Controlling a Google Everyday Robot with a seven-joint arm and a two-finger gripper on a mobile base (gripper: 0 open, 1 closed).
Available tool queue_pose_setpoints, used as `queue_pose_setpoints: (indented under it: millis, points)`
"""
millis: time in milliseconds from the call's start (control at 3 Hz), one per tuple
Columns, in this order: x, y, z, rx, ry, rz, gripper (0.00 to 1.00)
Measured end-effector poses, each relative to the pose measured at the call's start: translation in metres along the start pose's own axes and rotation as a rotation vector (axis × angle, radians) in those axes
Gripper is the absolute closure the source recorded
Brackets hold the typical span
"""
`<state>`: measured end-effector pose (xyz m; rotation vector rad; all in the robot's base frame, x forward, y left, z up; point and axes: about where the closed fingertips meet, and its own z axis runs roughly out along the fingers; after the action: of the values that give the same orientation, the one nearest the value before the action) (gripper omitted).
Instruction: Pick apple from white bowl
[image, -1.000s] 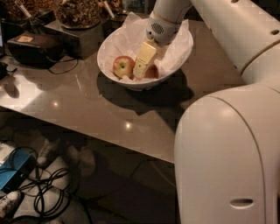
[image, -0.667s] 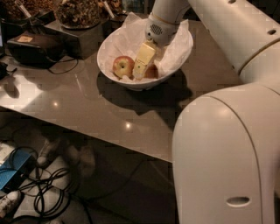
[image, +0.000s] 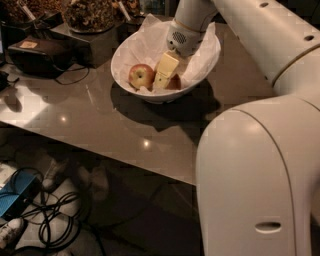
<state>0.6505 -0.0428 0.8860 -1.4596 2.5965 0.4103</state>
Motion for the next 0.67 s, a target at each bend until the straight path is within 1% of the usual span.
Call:
queue_pose_setpoints:
  millis: [667]
  points:
    - [0.0027, -0.0029, 0.0051, -0.008, 0.005, 0.005, 0.24]
